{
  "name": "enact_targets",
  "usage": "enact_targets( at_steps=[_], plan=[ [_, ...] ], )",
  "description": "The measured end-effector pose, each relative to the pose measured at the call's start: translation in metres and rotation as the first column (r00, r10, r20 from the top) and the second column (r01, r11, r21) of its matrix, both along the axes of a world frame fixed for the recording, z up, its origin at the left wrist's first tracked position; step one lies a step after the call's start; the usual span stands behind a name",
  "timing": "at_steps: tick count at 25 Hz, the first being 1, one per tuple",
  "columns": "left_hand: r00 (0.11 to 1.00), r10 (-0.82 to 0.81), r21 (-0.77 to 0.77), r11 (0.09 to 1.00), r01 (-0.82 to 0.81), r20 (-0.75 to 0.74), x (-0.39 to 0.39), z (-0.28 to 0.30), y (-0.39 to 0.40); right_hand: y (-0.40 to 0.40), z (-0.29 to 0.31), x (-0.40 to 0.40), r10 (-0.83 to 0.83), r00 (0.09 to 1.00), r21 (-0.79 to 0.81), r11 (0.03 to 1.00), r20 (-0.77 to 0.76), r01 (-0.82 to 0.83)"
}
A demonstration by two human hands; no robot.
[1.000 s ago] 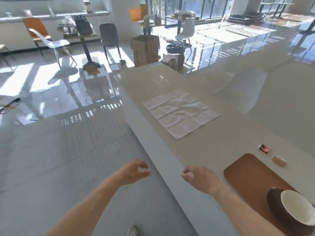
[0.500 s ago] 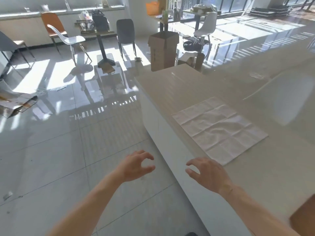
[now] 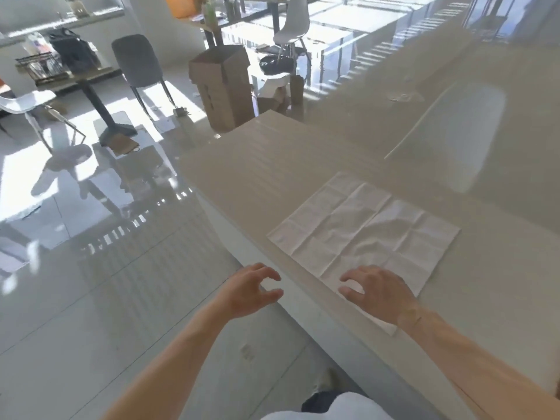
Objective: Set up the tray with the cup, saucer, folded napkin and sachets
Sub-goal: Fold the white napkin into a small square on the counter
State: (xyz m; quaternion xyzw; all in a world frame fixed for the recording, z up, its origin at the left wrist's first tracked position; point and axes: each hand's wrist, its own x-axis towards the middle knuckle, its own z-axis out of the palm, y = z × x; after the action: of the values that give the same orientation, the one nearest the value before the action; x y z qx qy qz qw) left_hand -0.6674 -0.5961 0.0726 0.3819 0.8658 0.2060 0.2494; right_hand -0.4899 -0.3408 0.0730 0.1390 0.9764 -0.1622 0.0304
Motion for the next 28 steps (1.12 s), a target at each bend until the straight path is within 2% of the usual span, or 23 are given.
enact_targets(
  at_steps=[8,14,17,20,22,25,28],
  plan=[
    [0.966,-0.257,-0.041,0.965,0.258,0.026,-0.085,-0.026,0.098,0.05,-0.019,-0.003,-0.262,0.965,-0.002,0.965,0.03,0.262],
    [0.865,-0.502,-0.135,0.859,0.494,-0.024,-0.134,-0.057,0.146,0.022,-0.058,0.01,-0.518,0.851,-0.017,0.853,0.086,0.522],
    [0.781,-0.609,-0.19,0.79,0.583,-0.136,-0.163,-0.079,0.149,-0.009,-0.084,0.016,-0.62,0.754,-0.08,0.759,0.216,0.647],
    [0.71,-0.664,-0.237,0.747,0.621,-0.235,-0.184,-0.105,0.131,-0.032,-0.104,0.022,-0.583,0.706,-0.039,0.759,0.402,0.65],
    [0.661,-0.71,-0.288,0.703,0.65,-0.241,-0.194,-0.12,0.115,-0.049,-0.112,0.025,-0.587,0.678,-0.002,0.755,0.443,0.656],
    [0.584,-0.764,-0.302,0.645,0.702,-0.275,-0.202,-0.133,0.094,-0.081,-0.111,0.029,-0.655,0.672,0.057,0.73,0.346,0.681],
    [0.566,-0.756,-0.227,0.645,0.73,-0.33,-0.201,-0.137,0.079,-0.102,-0.117,0.033,-0.716,0.678,0.15,0.698,0.166,0.701]
  ],
)
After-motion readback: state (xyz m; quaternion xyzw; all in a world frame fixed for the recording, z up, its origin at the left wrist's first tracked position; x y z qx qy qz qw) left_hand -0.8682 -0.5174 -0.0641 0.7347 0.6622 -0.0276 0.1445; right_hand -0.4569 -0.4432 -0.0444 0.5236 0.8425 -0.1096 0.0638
